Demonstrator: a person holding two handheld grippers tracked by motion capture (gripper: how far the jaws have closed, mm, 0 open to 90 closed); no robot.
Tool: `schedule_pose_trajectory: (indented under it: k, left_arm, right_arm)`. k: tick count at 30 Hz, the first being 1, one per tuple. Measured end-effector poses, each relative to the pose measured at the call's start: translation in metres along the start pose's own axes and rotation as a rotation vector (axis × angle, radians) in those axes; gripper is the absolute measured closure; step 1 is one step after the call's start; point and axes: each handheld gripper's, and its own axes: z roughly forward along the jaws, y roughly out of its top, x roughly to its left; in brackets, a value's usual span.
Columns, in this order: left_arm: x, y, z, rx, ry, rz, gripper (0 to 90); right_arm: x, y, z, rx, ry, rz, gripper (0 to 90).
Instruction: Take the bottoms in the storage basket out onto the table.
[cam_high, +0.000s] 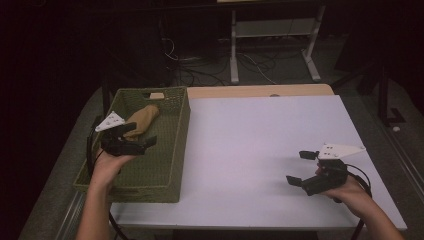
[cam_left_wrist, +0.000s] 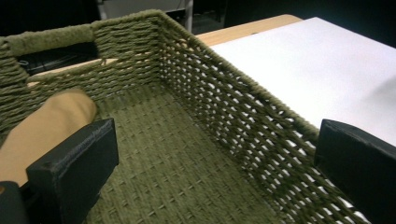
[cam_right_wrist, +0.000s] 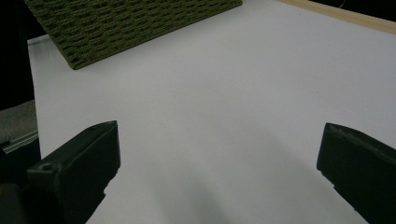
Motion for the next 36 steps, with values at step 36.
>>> schedule_pose_trajectory:
  k: [36]
  left_arm:
    - [0.023,0.011,0.015,0.024,0.115,-0.018,0.2]
  right_arm:
    - [0.0,-0.004,0.007,0.018,-0.008,0.005,0.1]
